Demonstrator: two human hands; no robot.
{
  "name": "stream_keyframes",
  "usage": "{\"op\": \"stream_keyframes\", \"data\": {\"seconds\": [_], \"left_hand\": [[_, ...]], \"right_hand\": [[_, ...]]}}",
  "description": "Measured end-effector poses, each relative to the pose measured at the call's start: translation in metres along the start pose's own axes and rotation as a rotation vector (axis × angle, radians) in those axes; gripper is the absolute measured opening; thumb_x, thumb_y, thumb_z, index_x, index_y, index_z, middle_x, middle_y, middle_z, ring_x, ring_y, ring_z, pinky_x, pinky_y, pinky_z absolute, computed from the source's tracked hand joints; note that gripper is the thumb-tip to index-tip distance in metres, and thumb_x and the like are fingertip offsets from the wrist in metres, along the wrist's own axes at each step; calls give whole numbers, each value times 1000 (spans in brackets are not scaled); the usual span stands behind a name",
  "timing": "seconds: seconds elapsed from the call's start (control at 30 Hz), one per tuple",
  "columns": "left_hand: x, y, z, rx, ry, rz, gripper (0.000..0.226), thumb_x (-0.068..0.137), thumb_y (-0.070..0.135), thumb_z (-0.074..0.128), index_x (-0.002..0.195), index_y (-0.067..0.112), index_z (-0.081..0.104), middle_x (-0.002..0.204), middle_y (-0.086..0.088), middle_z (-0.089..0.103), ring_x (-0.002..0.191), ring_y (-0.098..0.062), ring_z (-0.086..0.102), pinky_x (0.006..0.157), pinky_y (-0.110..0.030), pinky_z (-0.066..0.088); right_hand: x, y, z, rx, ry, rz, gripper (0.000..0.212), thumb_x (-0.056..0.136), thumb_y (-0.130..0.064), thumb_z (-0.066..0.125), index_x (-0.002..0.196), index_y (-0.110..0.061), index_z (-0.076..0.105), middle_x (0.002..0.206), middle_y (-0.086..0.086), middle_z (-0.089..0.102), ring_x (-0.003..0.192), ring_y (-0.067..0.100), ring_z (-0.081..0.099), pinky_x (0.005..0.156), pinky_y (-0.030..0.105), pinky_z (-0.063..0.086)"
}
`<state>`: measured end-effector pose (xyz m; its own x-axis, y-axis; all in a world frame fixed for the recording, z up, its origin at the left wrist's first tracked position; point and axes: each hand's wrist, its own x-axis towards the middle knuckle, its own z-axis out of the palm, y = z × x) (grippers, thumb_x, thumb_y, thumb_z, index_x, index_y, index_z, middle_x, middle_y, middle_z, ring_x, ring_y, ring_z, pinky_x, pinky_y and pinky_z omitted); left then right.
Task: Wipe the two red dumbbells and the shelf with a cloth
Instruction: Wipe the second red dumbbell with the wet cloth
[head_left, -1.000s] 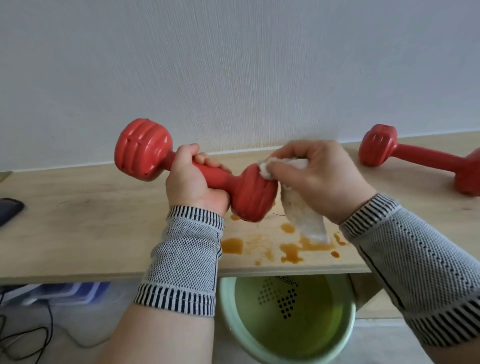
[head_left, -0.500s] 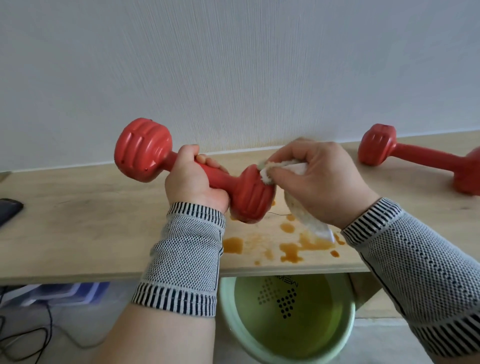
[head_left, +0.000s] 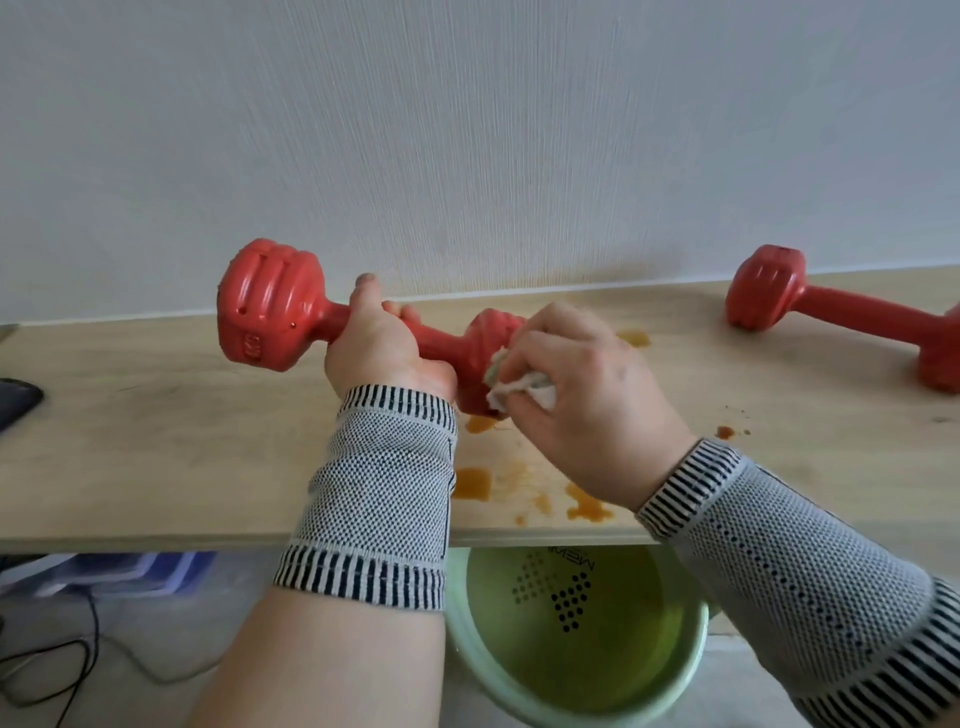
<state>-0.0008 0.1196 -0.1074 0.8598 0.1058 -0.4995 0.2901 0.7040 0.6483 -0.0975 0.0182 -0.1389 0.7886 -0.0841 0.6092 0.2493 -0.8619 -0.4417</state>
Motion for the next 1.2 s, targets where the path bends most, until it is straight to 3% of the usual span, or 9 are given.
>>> {"op": "stream_keyframes", "data": {"seconds": [0.07,0.2,0.43,0.57,0.67,0.8,0.87,0.97,1.2], "left_hand": [[-4,1,1,8,-13,12,23,86,28,72,72,17,58,58,11,53,55,-8,55,57,-22,49],[-8,-5,3,74,-29,58,19,86,29,73,77,17,60,61,10,55,55,-6,57,62,-23,50],[-5,1,-3,112,31,-27,25,87,33,71,72,18,56,64,11,54,58,-5,56,46,-18,45],[-10,-5,0,104,-7,8,22,86,29,72,73,18,58,62,11,54,54,-5,56,53,-21,46],[-8,-6,0,126,1,23,21,86,30,72,74,18,60,62,12,54,57,-5,58,49,-19,45],[-9,-2,-2,106,19,-17,22,87,28,71,73,18,58,62,11,54,51,-3,59,50,-19,46],[-12,-3,-2,86,7,-20,22,87,26,71,72,17,57,60,11,53,48,-4,57,46,-19,46],[-14,-8,1,109,-16,3,19,86,26,72,75,18,60,56,11,54,55,-7,58,56,-23,47],[-3,4,-2,0,20,-110,19,88,22,71,74,17,59,60,11,54,53,-6,55,51,-19,46]], "right_hand": [[7,3,-5,46,49,88,8,76,-15,73,78,-15,66,86,-6,57,74,5,53,67,9,41],[15,12,-10,52,79,162,6,78,-18,71,80,-17,65,86,-5,60,77,12,57,66,20,43],[8,3,-6,83,-10,83,14,75,-14,72,75,-22,61,86,-7,56,78,13,55,66,15,39],[15,12,-12,124,52,231,12,78,-19,70,76,-22,59,81,-9,56,75,10,55,65,14,40],[8,6,-8,86,22,161,17,77,-15,72,75,-23,57,83,-9,54,76,9,53,66,9,39],[2,1,-3,72,-35,59,18,75,-12,73,76,-23,59,89,-5,55,82,14,54,69,18,42],[8,7,-8,102,11,151,16,77,-17,72,76,-25,58,85,-8,56,77,9,54,66,11,39],[14,16,-13,102,60,256,9,79,-23,69,79,-22,61,79,-11,56,72,3,52,66,8,37],[7,10,-16,164,51,102,11,75,-15,74,78,-18,64,87,-5,60,79,12,59,70,22,47]]}}
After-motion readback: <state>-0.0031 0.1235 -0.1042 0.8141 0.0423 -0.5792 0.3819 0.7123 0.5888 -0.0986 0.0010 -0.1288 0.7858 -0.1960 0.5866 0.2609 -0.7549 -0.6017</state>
